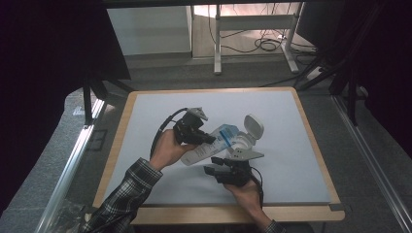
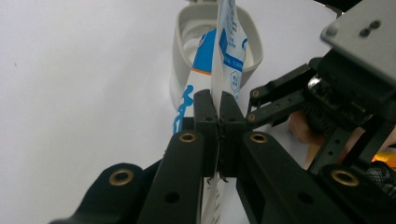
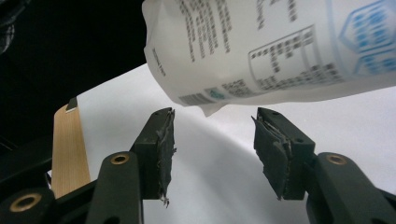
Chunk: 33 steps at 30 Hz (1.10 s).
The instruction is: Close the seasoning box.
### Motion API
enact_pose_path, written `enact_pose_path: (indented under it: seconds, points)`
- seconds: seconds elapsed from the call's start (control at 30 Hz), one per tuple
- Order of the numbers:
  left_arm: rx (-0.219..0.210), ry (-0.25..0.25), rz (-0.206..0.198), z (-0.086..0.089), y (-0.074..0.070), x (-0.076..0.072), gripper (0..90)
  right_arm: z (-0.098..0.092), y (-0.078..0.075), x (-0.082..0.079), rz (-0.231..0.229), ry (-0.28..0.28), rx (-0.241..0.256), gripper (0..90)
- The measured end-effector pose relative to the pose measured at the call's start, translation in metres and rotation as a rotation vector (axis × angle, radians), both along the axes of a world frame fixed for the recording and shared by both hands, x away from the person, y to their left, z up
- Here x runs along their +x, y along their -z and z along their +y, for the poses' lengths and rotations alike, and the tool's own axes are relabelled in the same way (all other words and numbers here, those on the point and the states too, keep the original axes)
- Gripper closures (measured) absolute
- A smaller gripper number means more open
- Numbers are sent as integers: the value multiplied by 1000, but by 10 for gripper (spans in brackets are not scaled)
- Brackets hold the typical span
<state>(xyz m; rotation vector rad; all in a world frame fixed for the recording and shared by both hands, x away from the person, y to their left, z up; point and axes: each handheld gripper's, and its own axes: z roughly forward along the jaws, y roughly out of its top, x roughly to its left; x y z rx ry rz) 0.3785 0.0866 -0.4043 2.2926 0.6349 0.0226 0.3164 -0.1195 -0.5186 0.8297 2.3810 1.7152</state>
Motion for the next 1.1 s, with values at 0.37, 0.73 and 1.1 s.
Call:
enact_pose_path:
  seconds: [0.37, 0.73, 1.1]
  points:
    - [-9, -43, 4, 18, 14, -2, 894, 0, 1, 0, -1, 2, -7, 479]
    - [-35, -50, 1, 26, 19, -2, 895, -1, 5, 3, 5, 21, -38, 478]
    - [-54, -24, -2, 31, 16, -8, 895, 9, 7, 10, 11, 39, -80, 372]
